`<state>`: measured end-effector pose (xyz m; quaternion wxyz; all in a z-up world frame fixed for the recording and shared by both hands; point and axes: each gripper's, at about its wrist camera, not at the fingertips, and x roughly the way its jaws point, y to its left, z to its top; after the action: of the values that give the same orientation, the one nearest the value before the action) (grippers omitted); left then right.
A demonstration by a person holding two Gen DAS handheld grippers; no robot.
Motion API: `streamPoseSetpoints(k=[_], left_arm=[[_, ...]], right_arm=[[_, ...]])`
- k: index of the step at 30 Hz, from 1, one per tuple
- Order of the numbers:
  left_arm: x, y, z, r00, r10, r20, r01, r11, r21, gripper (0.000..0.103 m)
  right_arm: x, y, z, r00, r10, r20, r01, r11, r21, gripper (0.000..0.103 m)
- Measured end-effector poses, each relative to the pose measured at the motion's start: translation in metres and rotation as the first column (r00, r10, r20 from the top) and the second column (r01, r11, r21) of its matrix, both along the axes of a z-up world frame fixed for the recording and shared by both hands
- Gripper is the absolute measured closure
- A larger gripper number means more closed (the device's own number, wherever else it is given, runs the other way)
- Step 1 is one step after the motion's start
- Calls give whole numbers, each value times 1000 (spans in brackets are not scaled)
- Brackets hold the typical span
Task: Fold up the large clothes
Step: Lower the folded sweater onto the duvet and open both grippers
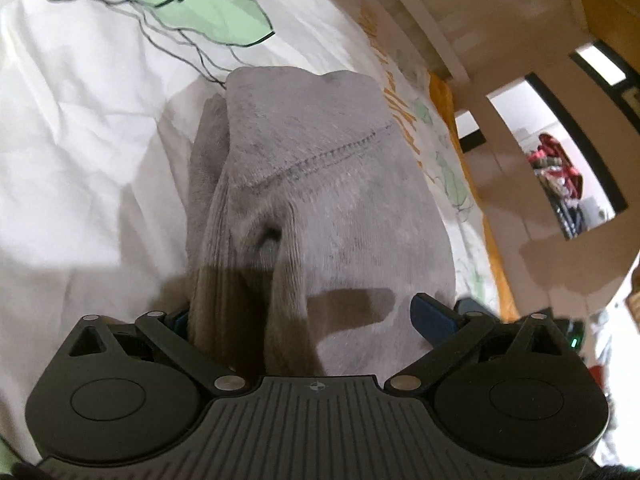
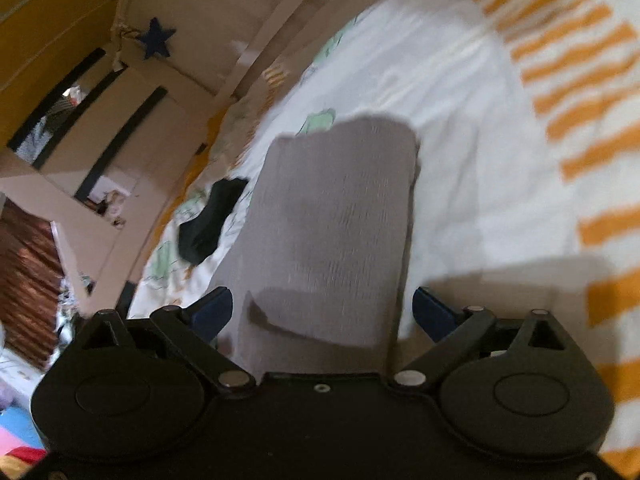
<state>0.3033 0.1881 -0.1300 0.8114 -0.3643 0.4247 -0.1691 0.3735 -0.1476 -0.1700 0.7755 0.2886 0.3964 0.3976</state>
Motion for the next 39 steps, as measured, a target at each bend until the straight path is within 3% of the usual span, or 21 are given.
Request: streamPoseSetpoints(k=[3, 4, 5, 6, 7, 9, 11, 15, 22, 24, 27, 30, 34, 37, 39], left_arm=[[5, 2, -2, 1000, -8, -20, 7, 999, -45, 2], [6, 2, -3, 1000, -22, -16, 20, 997, -73, 7], [6, 2, -5, 999, -30, -19, 28, 995, -97, 16], [6, 1, -5, 999, -36, -29, 32, 993, -110, 32], [5, 0, -5, 998, -42, -40, 37, 992, -117, 39], [1, 0, -4, 997, -56, -49, 49, 989, -142, 45], [-8, -3, 1, 996, -71, -51, 61, 981, -182, 45], [-34, -15, 20, 990, -130, -47, 122, 981, -150, 45], [-109, -22, 27, 968, -224, -111, 206, 966, -156, 43], [-123, -18, 25, 972, -202, -121, 193, 978, -81, 43], [-140, 1, 23, 992, -66, -107, 80, 989, 128, 41], [-152, 18, 29, 997, 39, -64, -27, 985, 173, 37], [-166, 1, 57, 996, 65, 63, -83, 934, 349, 38], [-175, -13, 80, 981, 58, 185, -139, 875, 464, 37], [-177, -22, 90, 971, 56, 234, -170, 849, 501, 37]], right_arm=[[2, 11, 0, 999, 38, -1, -38, 999, 16, 2], [1, 14, 2, 999, 40, 1, -40, 999, 3, 3], [1, 19, 4, 999, 49, 11, -49, 999, -21, 8], [0, 22, 5, 998, 60, 13, -59, 997, -50, 26], [-1, 23, 6, 999, 54, -1, -53, 995, -86, 34], [-1, 19, 8, 999, 43, -32, -45, 996, -72, 40], [-4, 15, 13, 998, 37, -51, -39, 998, -41, 42], [-22, 13, 28, 993, 79, -85, -81, 997, -20, 43], [-83, 13, 41, 950, 241, -200, -263, 960, -92, 41], [-102, 13, 36, 934, 266, -238, -303, 944, -133, 37], [-123, 13, 29, 946, 219, -240, -281, 921, -268, 34], [-136, 0, 29, 958, 162, -236, -220, 944, -247, 30], [-151, -7, 48, 984, 95, -147, -135, 948, -289, 29], [-168, -9, 78, 998, 63, 15, -57, 961, -271, 29], [-172, -2, 97, 989, 24, 144, 17, 960, -278, 26]])
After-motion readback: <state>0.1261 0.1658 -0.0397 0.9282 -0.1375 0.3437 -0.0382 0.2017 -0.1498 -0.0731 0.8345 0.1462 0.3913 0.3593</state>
